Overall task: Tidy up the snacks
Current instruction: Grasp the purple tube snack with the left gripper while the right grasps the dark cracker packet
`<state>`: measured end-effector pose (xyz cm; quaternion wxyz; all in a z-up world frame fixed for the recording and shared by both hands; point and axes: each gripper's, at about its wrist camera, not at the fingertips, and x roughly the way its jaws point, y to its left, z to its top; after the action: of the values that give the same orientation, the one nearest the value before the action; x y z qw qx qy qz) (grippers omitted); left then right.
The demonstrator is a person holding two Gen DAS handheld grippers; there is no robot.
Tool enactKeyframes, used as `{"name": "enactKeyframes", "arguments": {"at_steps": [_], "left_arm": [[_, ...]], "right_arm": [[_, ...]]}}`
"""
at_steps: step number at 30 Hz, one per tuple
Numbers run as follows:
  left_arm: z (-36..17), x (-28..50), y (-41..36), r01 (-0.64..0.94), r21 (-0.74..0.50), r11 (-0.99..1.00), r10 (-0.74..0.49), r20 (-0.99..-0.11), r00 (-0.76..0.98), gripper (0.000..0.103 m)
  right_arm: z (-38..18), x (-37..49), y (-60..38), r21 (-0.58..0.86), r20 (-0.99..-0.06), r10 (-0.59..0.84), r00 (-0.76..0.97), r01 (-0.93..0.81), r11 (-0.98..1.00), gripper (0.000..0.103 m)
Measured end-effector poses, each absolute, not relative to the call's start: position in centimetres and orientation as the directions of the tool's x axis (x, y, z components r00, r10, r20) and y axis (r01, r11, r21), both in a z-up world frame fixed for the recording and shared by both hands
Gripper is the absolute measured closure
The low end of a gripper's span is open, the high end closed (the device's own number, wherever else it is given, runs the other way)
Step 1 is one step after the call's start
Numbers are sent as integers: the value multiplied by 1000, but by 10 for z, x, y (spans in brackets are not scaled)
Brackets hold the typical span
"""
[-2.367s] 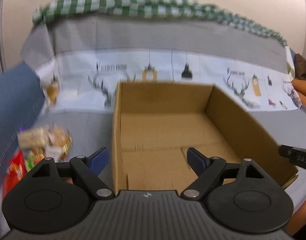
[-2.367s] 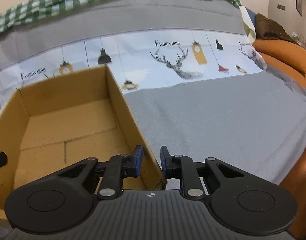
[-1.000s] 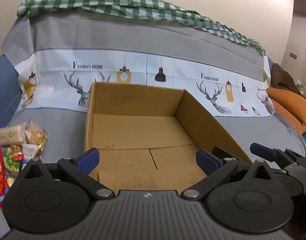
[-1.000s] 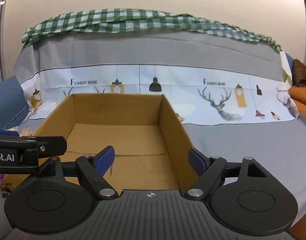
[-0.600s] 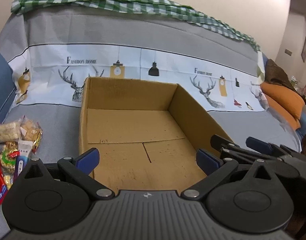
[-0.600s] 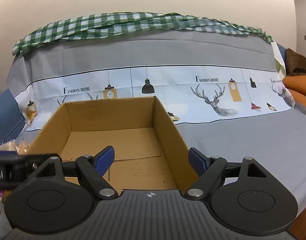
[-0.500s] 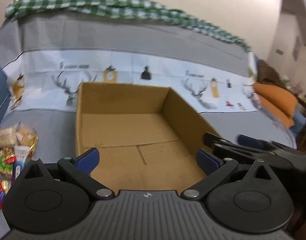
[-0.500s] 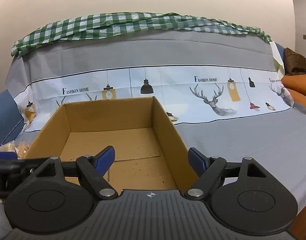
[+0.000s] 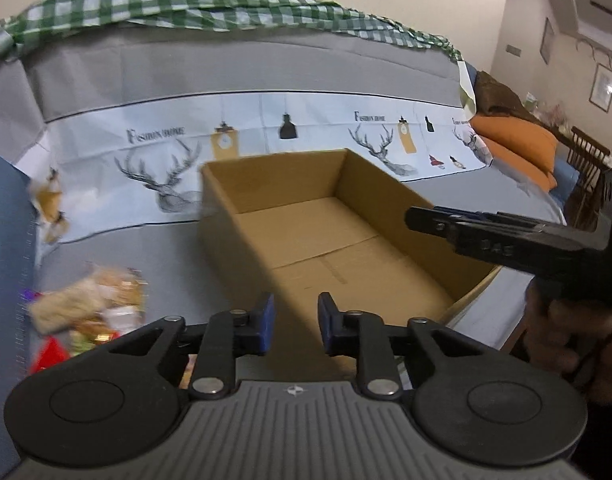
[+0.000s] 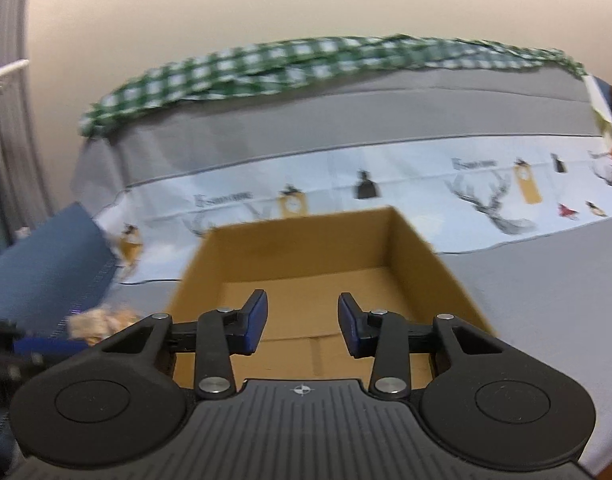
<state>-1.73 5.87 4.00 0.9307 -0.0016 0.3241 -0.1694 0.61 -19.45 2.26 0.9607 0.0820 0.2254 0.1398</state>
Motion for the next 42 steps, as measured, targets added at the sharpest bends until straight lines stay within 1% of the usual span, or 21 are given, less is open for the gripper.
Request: {"name": "enactKeyframes", "arguments": {"at_steps": [3,5,6,9,11,13,15,17,22,27,28,29,30,31,33,35,38,39,40,41,42], "left_arm": [[28,-20,100,300,-177,937,-344,-607,717,78],[14,-20,119,226,-186,956,-292,-637,713,78],[7,-19,127,180,-208,962,-273,-654,705,80],[0,-24,149,112,-253,961,-250,-625,739,80],[-6,-26,161,47,-277,960,-214,-609,764,80],[-15,-28,171,0,-291,957,-182,-599,780,80],[-23,-21,171,-24,-279,960,-161,-618,770,80],[-26,-15,170,-23,-288,957,-173,-636,752,80],[-34,-10,173,-9,-326,945,-216,-648,730,80],[-37,-7,180,-38,-351,936,-212,-645,734,80],[-37,-7,180,-40,-349,936,-210,-647,733,80],[-37,-7,180,-40,-348,937,-210,-649,731,80],[-36,-7,180,-39,-345,938,-210,-652,729,80],[-37,-7,181,-39,-341,939,-208,-655,726,80],[-37,-7,181,-41,-339,940,-207,-660,722,79],[-37,-7,183,-44,-347,937,-210,-660,721,79],[-37,-9,185,-52,-355,934,-208,-656,726,79],[-37,-9,185,-53,-355,933,-208,-655,726,79],[-37,-9,185,-52,-352,934,-207,-657,725,79],[-36,-9,184,-54,-348,936,-204,-659,724,79],[-36,-8,183,-55,-345,937,-202,-662,722,79]], "right_arm": [[27,4,-173,231,-399,353,846,-280,932,62],[28,1,-156,223,-398,381,834,-315,923,62],[28,0,-147,214,-399,395,828,-334,918,62],[29,-5,-118,178,-397,438,807,-400,899,62],[27,-9,-99,161,-407,466,786,-440,883,62],[25,-10,-79,143,-427,485,763,-473,870,63],[22,-12,-63,120,-447,503,740,-508,853,69],[17,-13,-47,99,-472,517,714,-540,836,72],[-3,-8,-10,39,-554,505,662,-585,810,72],[-33,-6,22,-44,-630,443,637,-599,799,72],[-38,-4,26,-50,-647,427,632,-594,803,71],[-43,-2,29,-63,-660,409,630,-589,806,68],[-49,0,33,-84,-676,382,630,-581,810,62],[-54,2,35,-97,-691,358,628,-572,815,58],[-64,6,38,-96,-721,328,610,-557,825,45],[-73,11,39,-84,-746,310,590,-544,835,43],[-81,16,37,-35,-759,320,568,-525,850,44],[-81,16,37,-19,-759,328,563,-523,852,46],[-80,16,36,1,-758,345,554,-527,850,49],[-80,17,35,18,-758,359,544,-532,846,57],[-80,17,34,35,-758,372,536,-535,844,61]]}}
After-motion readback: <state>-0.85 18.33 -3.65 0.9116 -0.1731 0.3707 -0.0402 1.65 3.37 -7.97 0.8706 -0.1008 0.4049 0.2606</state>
